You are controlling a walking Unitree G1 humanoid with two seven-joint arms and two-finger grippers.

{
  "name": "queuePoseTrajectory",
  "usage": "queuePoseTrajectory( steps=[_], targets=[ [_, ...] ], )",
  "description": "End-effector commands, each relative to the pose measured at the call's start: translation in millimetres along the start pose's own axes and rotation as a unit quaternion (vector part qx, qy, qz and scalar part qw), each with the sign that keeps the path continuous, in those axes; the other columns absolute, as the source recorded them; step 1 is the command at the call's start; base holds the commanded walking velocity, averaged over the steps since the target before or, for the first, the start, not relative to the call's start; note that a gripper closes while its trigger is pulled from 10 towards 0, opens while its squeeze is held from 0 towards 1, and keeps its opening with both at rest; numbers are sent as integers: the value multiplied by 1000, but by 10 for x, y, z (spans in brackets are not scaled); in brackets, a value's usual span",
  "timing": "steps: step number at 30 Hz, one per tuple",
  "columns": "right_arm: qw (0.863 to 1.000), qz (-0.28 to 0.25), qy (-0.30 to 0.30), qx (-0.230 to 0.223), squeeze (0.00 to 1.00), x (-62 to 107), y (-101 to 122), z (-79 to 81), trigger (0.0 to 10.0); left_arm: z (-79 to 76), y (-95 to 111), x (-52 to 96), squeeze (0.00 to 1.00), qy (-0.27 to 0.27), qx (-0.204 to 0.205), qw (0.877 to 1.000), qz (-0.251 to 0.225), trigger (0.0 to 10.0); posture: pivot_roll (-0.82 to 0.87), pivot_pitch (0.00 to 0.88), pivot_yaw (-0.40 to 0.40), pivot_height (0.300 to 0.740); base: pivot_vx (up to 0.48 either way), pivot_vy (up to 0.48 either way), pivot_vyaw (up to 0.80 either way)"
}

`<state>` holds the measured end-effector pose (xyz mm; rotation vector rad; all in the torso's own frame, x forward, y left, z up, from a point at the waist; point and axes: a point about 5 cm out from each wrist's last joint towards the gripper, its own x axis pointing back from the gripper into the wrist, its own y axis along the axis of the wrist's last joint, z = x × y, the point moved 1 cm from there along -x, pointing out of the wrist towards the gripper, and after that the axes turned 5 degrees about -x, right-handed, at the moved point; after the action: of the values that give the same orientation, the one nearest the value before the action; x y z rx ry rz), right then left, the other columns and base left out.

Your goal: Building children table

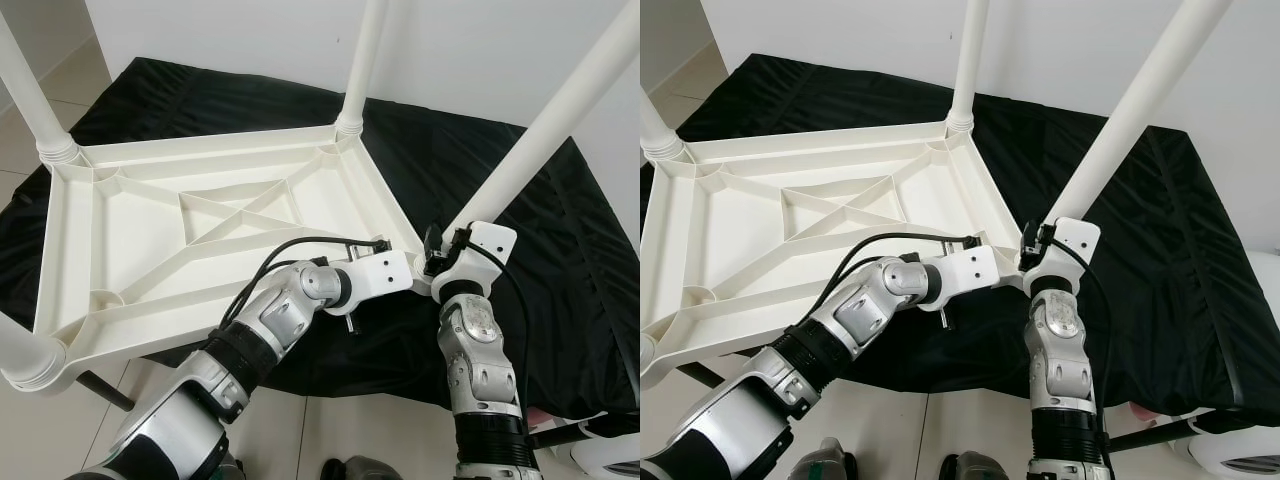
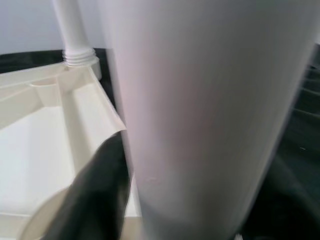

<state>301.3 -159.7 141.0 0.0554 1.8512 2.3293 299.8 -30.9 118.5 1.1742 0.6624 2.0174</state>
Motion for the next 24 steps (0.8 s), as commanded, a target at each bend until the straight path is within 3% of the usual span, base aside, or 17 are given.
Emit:
queuePoseTrajectory(
  steps=[1,14,16,18,19,20,24],
  targets=[
    [999,5,32,-20,1000,26,-15,188,10000,-248,-111,-106,0,-61,4,998,31,10000,0,32,-80,740,0,0,0],
    [999,8,53,-3,1000,21,-4,65,10000,-265,-104,-121,0,-62,5,998,29,10000,-1,23,-89,740,0,0,0],
    [996,8,85,17,1000,3,29,-70,10000,-266,-101,-125,0,-61,5,998,29,10000,-4,17,-88,740,0,0,0],
    [996,8,85,17,1000,3,29,-70,10000,-266,-101,-125,0,-61,5,998,29,10000,-4,17,-88,740,0,0,0],
    [994,8,106,23,753,0,44,-114,10000,-265,-101,-125,0,-61,4,998,29,10000,-4,17,-88,740,0,0,0],
    [991,9,130,30,0,-4,56,-156,10000,-264,-101,-126,0,-60,4,998,29,10000,-7,15,-86,740,0,0,0],
    [984,11,171,44,0,-20,82,-251,10000,-263,-99,-127,0,-61,3,998,29,10000,-9,15,-84,740,0,0,0]
  ],
)
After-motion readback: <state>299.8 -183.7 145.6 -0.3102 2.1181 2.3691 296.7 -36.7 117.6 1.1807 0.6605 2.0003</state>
